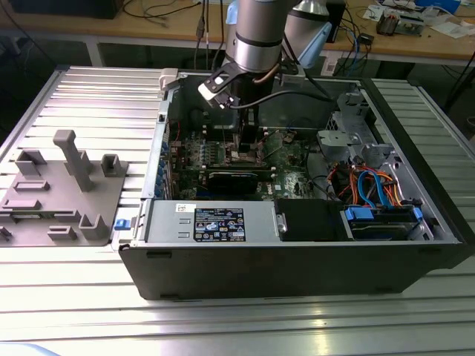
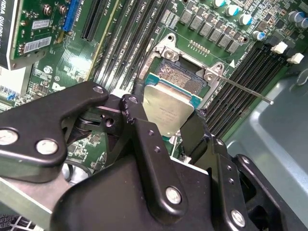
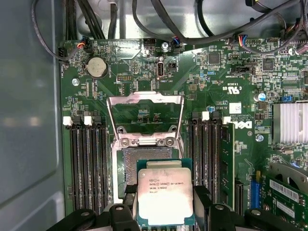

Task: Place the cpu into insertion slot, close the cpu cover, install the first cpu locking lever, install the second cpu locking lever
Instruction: 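Place the cpu into insertion slot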

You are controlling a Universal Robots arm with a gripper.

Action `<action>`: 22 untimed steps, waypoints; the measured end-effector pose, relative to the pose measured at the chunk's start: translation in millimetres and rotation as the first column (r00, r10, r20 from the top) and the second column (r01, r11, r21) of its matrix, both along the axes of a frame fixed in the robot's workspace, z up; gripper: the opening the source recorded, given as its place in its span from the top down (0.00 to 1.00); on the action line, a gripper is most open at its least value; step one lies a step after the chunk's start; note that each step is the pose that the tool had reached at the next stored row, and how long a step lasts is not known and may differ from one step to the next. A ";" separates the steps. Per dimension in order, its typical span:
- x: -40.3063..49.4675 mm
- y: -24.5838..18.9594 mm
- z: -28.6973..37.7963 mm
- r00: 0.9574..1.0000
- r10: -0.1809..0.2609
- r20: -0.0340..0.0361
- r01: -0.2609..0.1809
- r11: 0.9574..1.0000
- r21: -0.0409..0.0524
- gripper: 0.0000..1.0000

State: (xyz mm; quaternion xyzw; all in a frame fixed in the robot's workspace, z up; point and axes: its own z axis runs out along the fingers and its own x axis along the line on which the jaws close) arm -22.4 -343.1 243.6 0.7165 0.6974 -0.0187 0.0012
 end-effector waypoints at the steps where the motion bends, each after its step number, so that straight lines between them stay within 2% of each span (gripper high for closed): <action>1: 0.0 0.0 -0.5 1.000 0.000 0.000 0.000 1.000 0.000 0.45; 22: 0.5 0.2 -5.8 1.000 0.000 0.000 0.000 1.000 0.000 0.45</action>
